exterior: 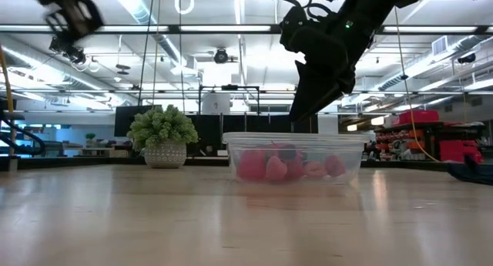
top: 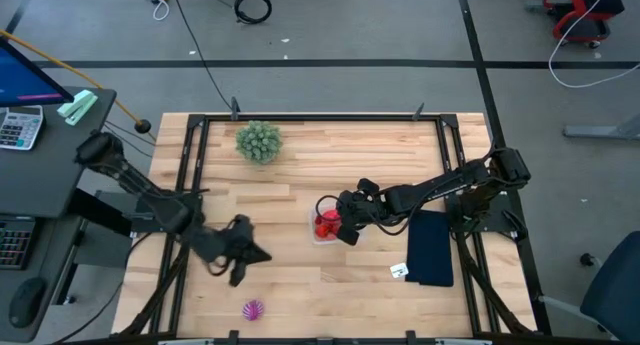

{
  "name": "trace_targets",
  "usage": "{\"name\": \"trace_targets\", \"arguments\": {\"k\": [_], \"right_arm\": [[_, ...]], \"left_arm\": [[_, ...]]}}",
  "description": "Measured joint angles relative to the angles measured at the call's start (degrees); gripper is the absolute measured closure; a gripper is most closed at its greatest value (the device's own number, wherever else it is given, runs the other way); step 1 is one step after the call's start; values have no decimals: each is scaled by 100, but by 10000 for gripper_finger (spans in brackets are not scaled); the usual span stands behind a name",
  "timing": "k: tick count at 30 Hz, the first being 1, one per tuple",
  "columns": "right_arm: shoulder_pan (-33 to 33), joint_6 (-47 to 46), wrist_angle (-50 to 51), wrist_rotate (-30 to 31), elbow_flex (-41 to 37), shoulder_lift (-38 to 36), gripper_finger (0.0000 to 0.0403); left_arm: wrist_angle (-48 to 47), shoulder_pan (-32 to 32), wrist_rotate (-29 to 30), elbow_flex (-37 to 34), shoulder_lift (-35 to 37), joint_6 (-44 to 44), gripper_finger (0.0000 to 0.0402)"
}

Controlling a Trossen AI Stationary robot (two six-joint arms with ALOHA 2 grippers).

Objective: Pick and placing Produce into tupperware
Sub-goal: Put the purple onion into the transparent bin

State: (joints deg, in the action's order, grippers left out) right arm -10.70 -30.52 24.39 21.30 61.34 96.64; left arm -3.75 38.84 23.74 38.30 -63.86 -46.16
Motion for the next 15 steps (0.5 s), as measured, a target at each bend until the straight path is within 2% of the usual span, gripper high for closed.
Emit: {"name": "trace_targets", "arguments": {"k": [4, 9, 15], "right_arm": [[0, 0, -1, 2, 0, 0, 243], [1, -32, -4, 2, 0, 0, 243], [0, -186, -5, 2, 0, 0, 243]], "left_arm": [[-24, 658, 405, 0, 143, -324, 392], [-35, 1397, 428, 0, -32, -467, 393], [-4, 1727, 432, 0, -373, -957, 386]]}}
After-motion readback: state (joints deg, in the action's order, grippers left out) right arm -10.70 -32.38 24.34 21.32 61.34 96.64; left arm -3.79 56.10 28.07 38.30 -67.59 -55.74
